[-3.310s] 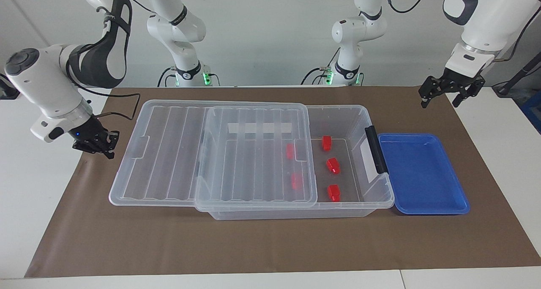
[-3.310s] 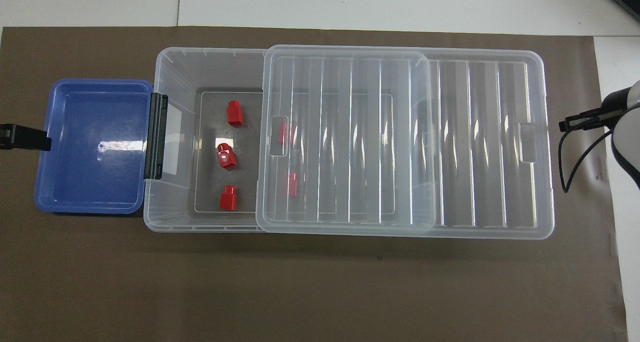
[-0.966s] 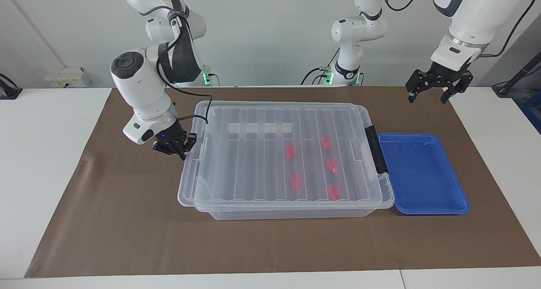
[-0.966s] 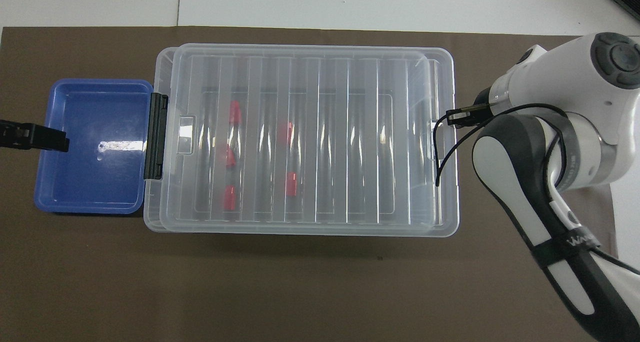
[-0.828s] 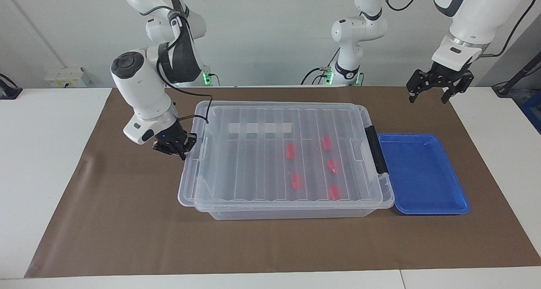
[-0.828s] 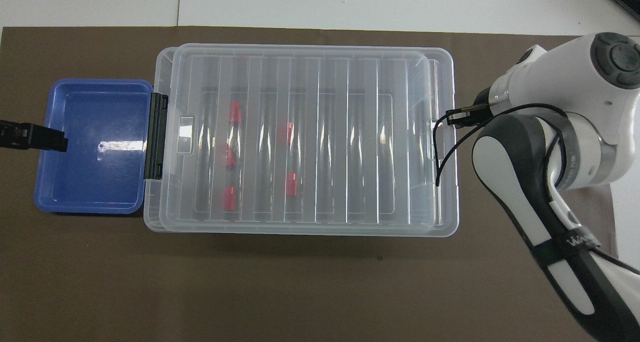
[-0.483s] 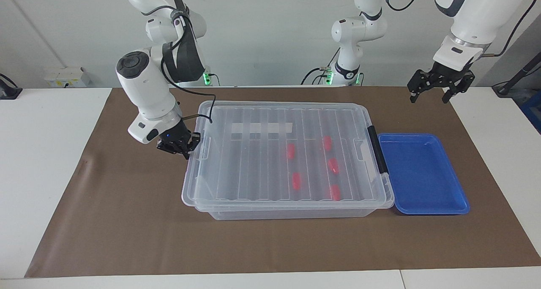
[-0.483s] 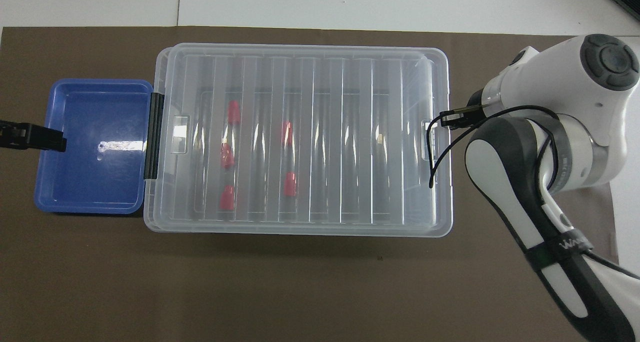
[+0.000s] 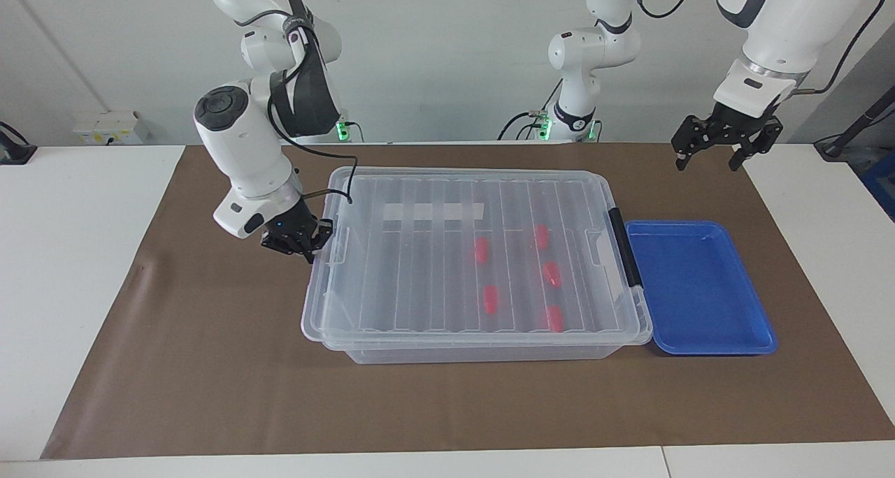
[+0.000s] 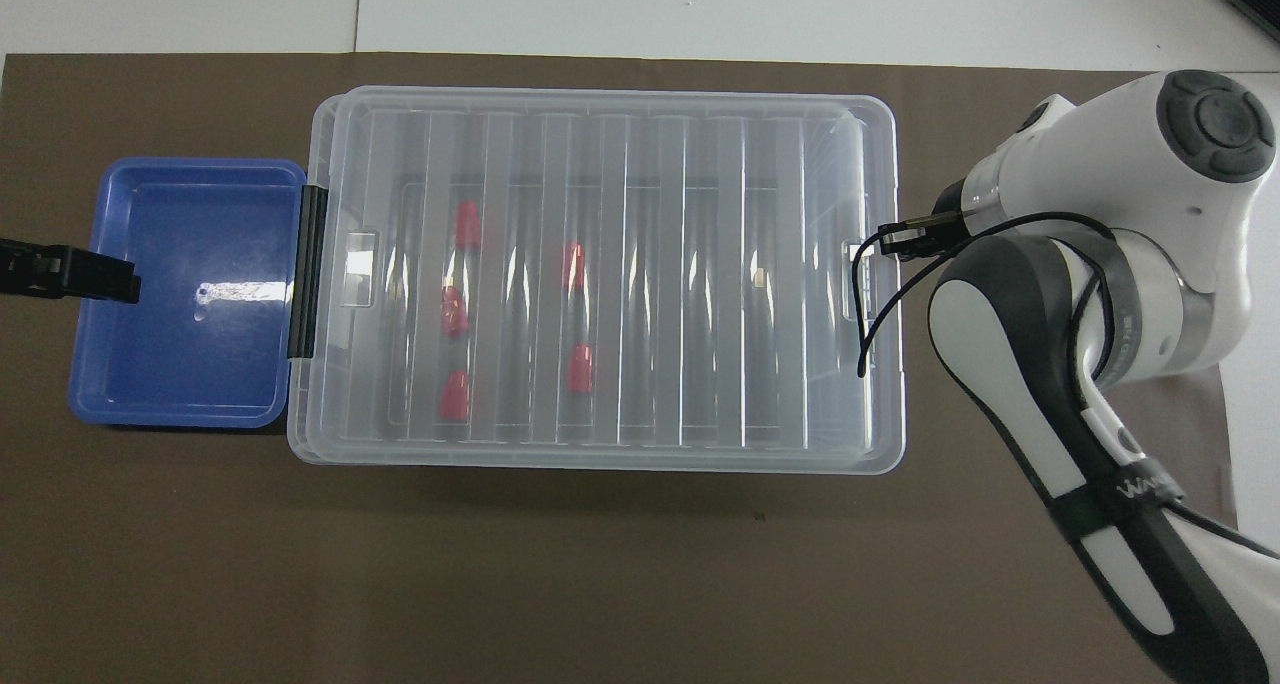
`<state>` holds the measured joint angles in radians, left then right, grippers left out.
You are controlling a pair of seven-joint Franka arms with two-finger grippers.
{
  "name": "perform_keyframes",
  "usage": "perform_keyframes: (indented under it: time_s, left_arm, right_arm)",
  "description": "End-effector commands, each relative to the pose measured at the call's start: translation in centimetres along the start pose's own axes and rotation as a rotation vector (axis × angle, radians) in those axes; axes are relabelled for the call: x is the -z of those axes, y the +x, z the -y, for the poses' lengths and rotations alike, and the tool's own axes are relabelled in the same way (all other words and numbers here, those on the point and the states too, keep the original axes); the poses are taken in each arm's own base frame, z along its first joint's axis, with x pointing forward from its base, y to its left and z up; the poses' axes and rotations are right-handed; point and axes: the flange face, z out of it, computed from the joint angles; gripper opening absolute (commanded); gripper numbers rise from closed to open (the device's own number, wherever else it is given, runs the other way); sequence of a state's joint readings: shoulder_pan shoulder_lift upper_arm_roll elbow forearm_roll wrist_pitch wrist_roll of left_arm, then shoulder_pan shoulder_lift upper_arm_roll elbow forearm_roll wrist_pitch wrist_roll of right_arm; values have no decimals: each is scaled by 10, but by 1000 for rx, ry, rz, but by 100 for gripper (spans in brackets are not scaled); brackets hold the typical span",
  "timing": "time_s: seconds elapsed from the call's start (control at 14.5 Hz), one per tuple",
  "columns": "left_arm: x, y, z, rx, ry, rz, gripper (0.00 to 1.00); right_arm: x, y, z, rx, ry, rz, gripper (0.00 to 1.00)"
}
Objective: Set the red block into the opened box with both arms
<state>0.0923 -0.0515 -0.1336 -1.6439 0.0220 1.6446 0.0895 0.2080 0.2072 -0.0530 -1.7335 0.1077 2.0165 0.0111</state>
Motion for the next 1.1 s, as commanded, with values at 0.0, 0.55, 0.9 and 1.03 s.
perform_keyframes:
  time_s: [0.0,0.55,0.9,1.03]
  left_arm:
    - [1,1,-6,21,-9,-15,100]
    - [0,1,-7,24,-15,-19,100]
    - [1,1,-6,29,-14,-20,100]
    - [0,1,-6,29,-14,-19,100]
  right_arm:
    - [19,2,-11,-26,-28,-40,100]
    - [125,-22,-80,-121,-124,-23,100]
    - [175,-65,-93,-185,-114,100,100]
    - [186,-71,-93,-191,-116,116,100]
